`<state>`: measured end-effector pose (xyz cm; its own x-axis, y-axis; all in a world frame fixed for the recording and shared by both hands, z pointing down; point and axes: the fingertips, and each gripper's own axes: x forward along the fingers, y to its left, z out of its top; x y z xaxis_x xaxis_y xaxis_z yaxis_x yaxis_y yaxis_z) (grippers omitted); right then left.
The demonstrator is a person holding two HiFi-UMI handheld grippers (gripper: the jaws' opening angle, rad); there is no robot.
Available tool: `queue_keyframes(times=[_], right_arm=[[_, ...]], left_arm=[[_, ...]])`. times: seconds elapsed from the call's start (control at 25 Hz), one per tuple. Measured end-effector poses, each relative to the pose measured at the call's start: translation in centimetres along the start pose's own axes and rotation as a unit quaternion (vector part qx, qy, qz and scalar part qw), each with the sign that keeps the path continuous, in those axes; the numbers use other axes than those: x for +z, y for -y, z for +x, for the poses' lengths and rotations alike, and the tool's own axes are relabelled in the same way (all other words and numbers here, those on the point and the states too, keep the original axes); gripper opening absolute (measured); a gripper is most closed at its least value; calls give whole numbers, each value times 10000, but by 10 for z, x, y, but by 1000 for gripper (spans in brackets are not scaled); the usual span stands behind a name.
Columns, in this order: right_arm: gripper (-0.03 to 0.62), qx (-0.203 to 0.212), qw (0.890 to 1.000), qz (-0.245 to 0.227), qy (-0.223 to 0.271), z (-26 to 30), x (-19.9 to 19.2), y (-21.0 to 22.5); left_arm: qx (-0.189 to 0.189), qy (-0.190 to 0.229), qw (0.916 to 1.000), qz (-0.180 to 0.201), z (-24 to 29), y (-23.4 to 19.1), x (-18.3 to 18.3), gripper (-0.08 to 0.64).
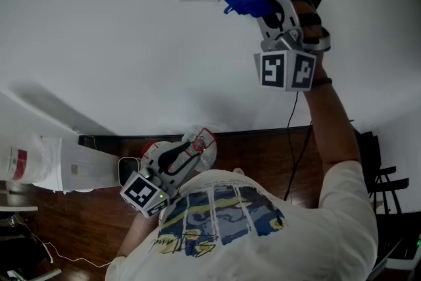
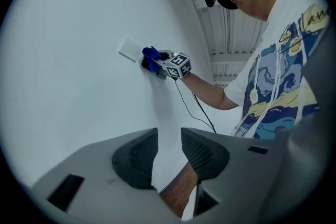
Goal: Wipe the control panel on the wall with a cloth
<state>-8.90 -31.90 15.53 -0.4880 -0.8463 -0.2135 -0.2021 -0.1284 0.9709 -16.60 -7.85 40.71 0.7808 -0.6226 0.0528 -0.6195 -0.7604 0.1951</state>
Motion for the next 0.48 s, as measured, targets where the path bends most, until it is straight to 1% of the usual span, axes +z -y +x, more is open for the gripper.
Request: queue_keyframes(times=[0.24,0.4,0.48], right_arm=[[89,199,9998,70,-26,-4,-2,-35],[89,311,9994,133,-23,-6,-2,-56],[89,415,9990,162,-37,-7,-3,-69]], left_arm=[[7,-104,9999,29,-4,-1,-3,115],[63,-69,10000,-16,-6,-3,-1,115],[60,-109,9999,23,-7,-3,-3,115]])
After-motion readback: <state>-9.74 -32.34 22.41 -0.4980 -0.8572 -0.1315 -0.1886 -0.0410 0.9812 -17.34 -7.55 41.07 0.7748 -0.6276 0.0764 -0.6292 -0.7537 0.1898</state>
